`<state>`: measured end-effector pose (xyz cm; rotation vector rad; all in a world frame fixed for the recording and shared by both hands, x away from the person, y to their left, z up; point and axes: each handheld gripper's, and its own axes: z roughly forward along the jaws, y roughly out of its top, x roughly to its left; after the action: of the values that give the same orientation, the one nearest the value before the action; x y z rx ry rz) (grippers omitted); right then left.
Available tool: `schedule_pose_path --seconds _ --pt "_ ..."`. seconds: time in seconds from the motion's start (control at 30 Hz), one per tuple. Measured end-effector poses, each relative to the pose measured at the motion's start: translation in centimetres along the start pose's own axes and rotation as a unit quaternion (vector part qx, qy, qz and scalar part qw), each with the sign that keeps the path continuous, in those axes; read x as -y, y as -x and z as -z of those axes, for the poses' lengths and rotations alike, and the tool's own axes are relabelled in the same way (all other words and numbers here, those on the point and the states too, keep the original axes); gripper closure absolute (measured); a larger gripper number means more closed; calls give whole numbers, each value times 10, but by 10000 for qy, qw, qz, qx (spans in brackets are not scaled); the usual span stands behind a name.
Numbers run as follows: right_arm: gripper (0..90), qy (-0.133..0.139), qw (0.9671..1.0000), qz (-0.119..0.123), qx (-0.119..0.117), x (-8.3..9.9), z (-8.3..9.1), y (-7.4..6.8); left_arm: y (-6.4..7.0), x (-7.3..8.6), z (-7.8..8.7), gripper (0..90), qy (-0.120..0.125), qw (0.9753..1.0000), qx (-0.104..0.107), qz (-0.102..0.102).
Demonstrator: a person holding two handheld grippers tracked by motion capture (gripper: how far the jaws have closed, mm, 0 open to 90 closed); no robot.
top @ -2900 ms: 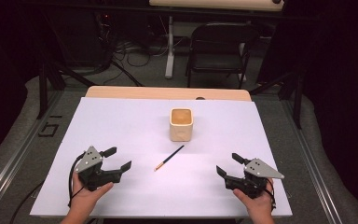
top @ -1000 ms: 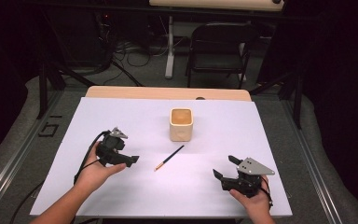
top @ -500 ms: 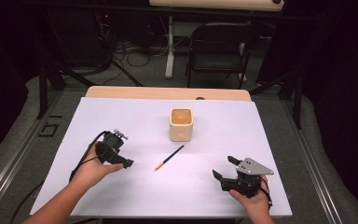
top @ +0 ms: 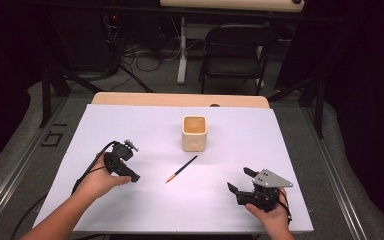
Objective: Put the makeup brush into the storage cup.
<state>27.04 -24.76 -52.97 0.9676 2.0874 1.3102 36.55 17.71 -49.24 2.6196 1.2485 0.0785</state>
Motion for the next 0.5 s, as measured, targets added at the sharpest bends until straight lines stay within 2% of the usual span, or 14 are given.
schedule_pose_path --seconds 0.17,0.2,0.5 --pt "225 12 10000 10 0 0 0 0 -1 -2 -3 314 -273 9996 -43 7" --pt "225 -5 10000 11 -13 0 0 -1 -1 -2 -4 315 -403 9992 -52 7" --pt "226 -23 10000 29 -15 0 0 -1 -1 -4 -7 319 -645 9979 -65 -7"
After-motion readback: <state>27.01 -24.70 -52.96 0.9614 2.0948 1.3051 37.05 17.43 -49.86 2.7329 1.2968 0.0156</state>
